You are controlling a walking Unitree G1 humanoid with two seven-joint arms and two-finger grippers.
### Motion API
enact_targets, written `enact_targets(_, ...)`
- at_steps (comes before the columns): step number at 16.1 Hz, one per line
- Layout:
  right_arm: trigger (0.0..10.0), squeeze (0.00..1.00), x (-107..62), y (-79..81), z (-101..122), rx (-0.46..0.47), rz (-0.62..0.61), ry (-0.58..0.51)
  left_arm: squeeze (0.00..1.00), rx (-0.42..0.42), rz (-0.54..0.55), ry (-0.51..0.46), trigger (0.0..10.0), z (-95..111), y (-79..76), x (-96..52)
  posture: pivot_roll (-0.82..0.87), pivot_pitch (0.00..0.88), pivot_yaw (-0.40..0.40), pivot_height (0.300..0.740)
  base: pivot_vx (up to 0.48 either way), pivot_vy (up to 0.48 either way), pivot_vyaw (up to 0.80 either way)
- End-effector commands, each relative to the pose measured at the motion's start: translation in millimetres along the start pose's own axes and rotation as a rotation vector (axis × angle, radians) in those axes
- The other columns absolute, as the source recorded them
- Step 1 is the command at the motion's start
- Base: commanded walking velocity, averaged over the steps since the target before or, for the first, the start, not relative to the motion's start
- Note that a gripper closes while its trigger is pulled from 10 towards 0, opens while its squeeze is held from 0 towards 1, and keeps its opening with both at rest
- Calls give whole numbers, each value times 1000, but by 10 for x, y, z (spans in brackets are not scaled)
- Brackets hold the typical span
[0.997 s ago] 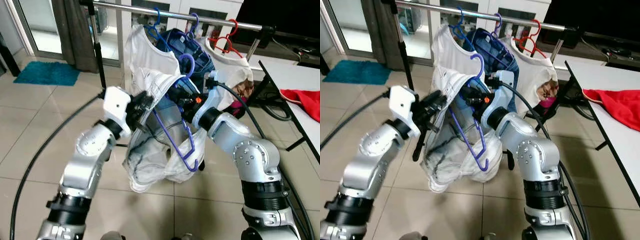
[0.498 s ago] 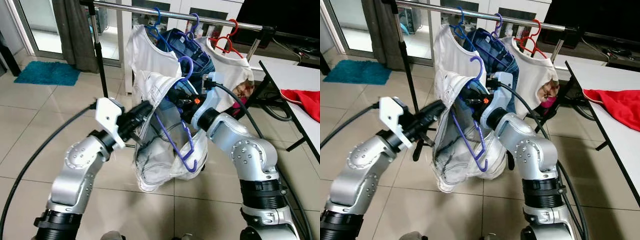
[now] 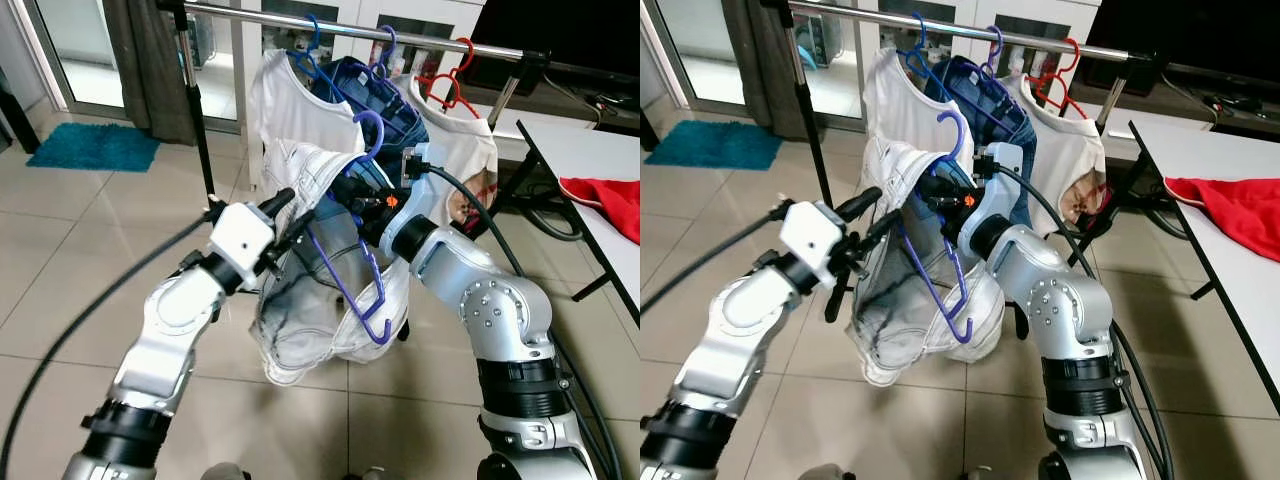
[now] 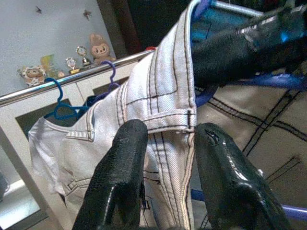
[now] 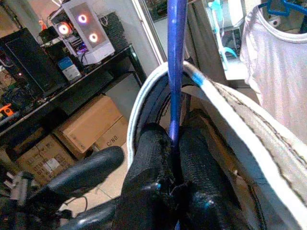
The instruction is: Hang hanger
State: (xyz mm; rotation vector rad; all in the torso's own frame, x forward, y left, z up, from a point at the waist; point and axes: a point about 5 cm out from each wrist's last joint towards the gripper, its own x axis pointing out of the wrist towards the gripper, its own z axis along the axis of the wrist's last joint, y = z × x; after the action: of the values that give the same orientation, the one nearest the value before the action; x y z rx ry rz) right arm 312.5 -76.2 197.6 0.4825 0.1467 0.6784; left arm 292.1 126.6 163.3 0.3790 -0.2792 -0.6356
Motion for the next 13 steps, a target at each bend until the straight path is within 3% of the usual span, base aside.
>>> enact_targets(1,10000,0,-1,49,194,-16,38,-80,690,11,-27,-3,10000,-19,-79,56,-25,0,-71,740,0,0,0)
enact_targets(2,10000,0,0,53,202,-14,43,-82,129,-20,-45,-3,10000,-52,-122,78,-27,0,-73,740,0,0,0)
enact_targets(3,10000,0,0,54,205,-14,44,-82,27,-22,-47,-1,10000,-70,-134,87,-27,0,-73,740,0,0,0)
enact_targets(4,10000,0,0,55,211,-14,48,-83,0,-38,-42,9,10000,-103,-148,105,-30,0,-73,740,0,0,0)
enact_targets(5,10000,0,0,60,217,-14,51,-85,0,-27,-19,25,0,-132,-136,123,-33,0,-73,740,0,0,0)
enact_targets(9,10000,0,-8,64,223,-3,61,-87,0,37,107,38,0,-161,6,136,-35,0,-74,740,0,0,0)
enact_targets(13,10000,0,-18,58,217,-3,66,-79,0,44,146,52,0,-193,63,137,-35,0,-80,740,0,0,0)
